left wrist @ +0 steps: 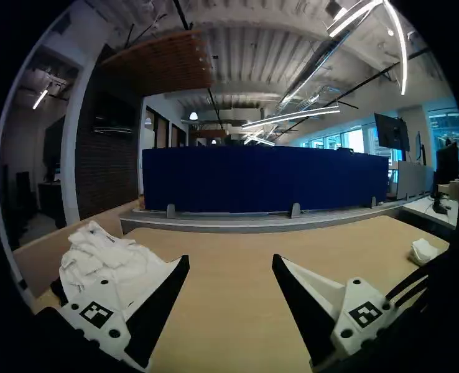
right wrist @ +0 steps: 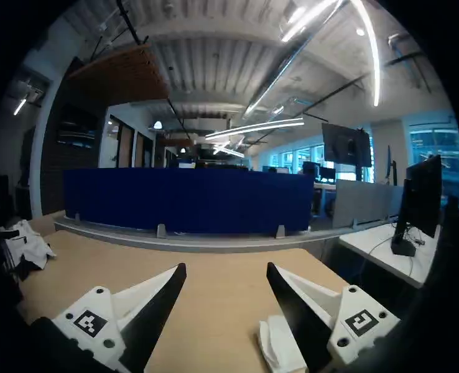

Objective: Fold towel

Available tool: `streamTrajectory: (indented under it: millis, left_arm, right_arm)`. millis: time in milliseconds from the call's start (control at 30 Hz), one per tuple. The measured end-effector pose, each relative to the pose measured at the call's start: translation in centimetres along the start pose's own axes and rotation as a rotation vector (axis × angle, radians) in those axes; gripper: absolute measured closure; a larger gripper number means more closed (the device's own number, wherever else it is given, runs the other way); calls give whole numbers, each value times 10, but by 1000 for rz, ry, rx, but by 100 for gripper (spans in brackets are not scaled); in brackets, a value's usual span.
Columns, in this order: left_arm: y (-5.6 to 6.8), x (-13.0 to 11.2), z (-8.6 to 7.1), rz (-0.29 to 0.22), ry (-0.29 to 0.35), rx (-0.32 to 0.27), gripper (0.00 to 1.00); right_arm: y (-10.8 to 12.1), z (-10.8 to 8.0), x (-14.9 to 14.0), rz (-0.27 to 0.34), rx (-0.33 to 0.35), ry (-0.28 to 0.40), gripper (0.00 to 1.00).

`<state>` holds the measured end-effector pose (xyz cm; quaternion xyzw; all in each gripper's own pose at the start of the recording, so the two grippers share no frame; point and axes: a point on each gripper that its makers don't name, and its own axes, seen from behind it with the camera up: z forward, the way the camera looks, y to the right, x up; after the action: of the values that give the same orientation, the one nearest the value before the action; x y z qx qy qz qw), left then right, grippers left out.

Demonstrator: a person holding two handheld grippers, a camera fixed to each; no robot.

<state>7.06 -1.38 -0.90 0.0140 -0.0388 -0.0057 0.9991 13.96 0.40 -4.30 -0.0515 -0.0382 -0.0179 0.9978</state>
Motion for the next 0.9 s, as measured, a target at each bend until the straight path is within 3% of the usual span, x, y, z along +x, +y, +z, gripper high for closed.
streamTrajectory:
  millis: [300, 700, 900]
  left_arm:
    - [-14, -28, 13, -14, 24, 19, 1]
    - [-7, -54, 21, -34, 56, 9, 1]
    - [-9, -68, 24, -54, 63, 12, 1]
  right_arm:
    - [-15, 2, 2, 20, 7, 3, 0]
    - [-41, 14, 7, 28, 32, 39, 0]
    - [-46, 13, 2, 44, 45, 39, 0]
